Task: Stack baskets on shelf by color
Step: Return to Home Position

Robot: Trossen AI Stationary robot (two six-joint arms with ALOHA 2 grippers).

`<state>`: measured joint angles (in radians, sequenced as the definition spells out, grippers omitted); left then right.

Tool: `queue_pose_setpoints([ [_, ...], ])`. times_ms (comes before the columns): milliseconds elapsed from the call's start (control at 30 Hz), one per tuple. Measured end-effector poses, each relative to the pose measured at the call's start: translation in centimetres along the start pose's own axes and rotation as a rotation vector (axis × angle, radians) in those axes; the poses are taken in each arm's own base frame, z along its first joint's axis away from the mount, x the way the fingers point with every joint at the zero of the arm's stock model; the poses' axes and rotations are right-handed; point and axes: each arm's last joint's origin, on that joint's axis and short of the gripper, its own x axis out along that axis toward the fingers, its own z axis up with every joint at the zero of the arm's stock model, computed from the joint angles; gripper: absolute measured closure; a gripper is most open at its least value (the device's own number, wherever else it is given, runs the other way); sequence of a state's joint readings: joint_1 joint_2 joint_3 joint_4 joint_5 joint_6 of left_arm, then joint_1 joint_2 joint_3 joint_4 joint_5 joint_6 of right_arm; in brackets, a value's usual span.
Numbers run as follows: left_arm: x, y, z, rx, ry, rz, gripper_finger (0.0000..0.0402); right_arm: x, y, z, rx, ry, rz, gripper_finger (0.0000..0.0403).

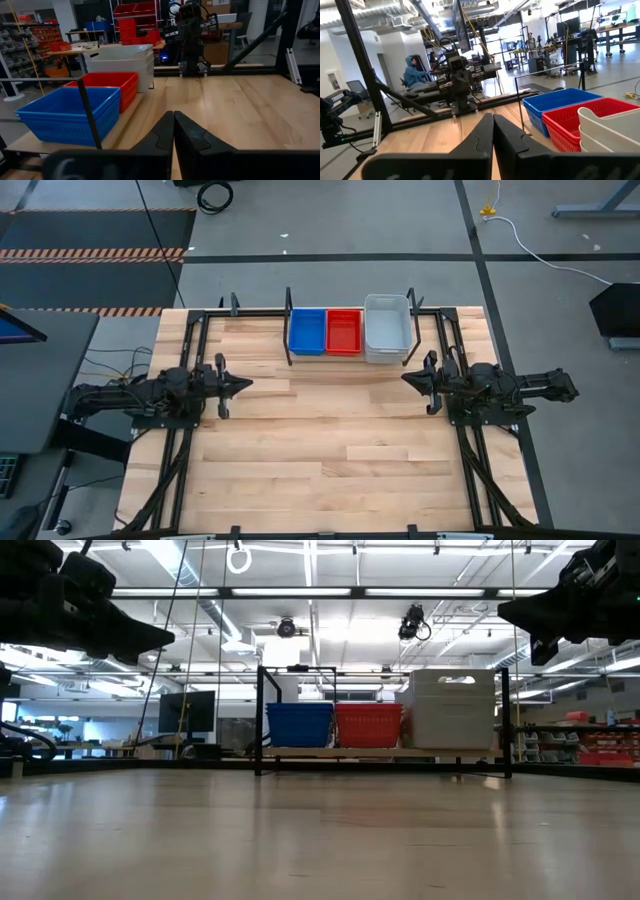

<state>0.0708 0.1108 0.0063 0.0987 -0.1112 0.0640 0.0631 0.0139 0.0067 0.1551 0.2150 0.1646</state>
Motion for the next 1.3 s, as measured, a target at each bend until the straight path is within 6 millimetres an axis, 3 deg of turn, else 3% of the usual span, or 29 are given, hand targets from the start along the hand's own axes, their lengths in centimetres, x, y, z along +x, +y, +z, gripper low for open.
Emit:
queue_pose_setpoints([
  [1300, 0.0, 0.0, 0.01, 0.0, -0.001, -0.001, 0.037, 0.0, 0.0, 0.0, 0.0, 0.0, 0.001, 0.039],
])
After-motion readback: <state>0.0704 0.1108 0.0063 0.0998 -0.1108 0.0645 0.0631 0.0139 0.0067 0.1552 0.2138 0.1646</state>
